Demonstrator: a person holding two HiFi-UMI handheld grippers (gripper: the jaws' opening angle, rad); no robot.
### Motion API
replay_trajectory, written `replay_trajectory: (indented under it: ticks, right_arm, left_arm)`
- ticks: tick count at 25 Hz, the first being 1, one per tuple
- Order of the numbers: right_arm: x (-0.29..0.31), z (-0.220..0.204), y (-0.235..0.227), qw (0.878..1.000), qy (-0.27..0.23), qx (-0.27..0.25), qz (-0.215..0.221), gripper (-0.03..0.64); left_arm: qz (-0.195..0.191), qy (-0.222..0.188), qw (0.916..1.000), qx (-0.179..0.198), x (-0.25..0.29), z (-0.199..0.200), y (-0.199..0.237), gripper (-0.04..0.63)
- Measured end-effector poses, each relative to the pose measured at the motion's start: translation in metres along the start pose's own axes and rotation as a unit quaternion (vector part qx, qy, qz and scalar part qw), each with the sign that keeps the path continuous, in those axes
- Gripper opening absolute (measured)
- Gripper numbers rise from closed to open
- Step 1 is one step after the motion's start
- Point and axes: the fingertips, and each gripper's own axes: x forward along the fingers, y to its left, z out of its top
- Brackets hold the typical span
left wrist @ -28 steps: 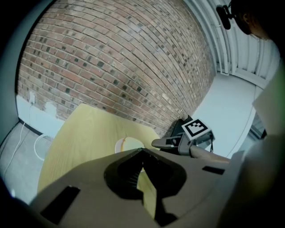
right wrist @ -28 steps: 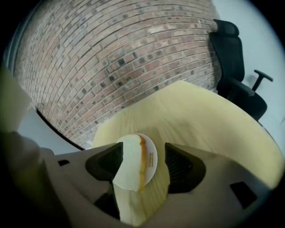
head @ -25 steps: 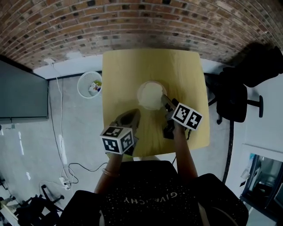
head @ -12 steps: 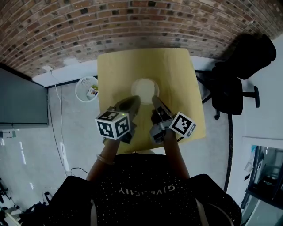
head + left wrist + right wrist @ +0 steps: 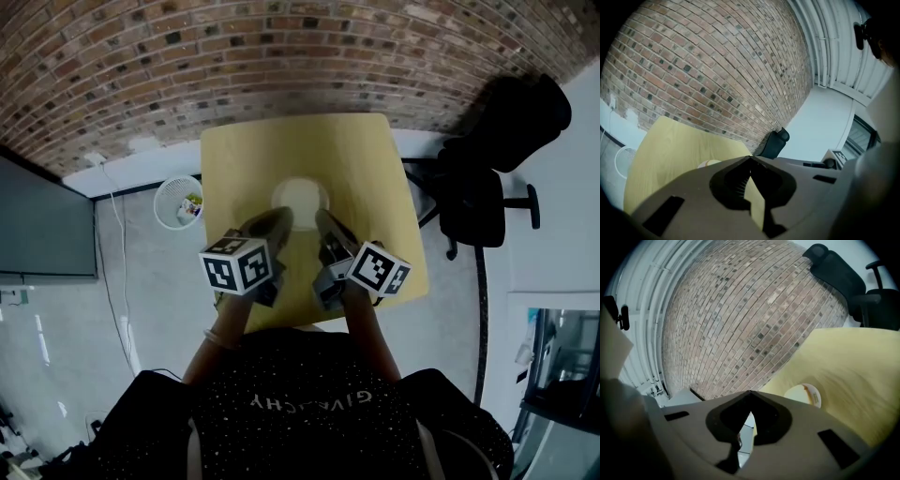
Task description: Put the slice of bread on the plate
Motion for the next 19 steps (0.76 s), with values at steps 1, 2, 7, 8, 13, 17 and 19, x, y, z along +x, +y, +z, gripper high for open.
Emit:
replay_trajectory:
  ticks: [1,2,7,8,13,17,19]
  right_arm:
    - [0.0,0.001,-0.001,1.0,-0.002,0.004,-0.001,0.012]
    - [0.0,0.001,-0.002,1.0,-0.002,0.006,-0.002,0.012]
    - [-0.002,0.002,-0.006,1.0,0.001,0.001,-0.009,0.012]
    - [-0.002,0.002,-0.006,1.0,0.001,0.004,-0.009,0.012]
    - [-0.003,0.004,-0.01,1.0,-0.002,0.013,-0.009,0.012]
    - [-0.006,0.003,-0.013,1.0,-0.002,0.021,-0.011,0.012]
    - [-0.007,0.003,-0.014,1.0,-0.004,0.028,-0.011,0.012]
  left_arm:
    - [0.001,-0.001,1.0,-0.001,0.0,0.001,0.001,0.009]
    - [0.002,-0.001,1.0,-0.001,-0.001,0.001,0.002,0.01]
    - [0.007,-0.004,0.9999,-0.006,-0.003,0.001,0.007,0.01]
    - [0.008,-0.004,0.9999,-0.007,-0.003,0.0,0.007,0.009]
    - [0.012,-0.004,0.9999,-0.011,-0.004,-0.001,0.008,0.009]
    - [0.014,-0.004,0.9998,-0.012,-0.005,-0.004,0.008,0.009]
    - [0.014,-0.005,0.9998,-0.011,-0.005,-0.005,0.007,0.01]
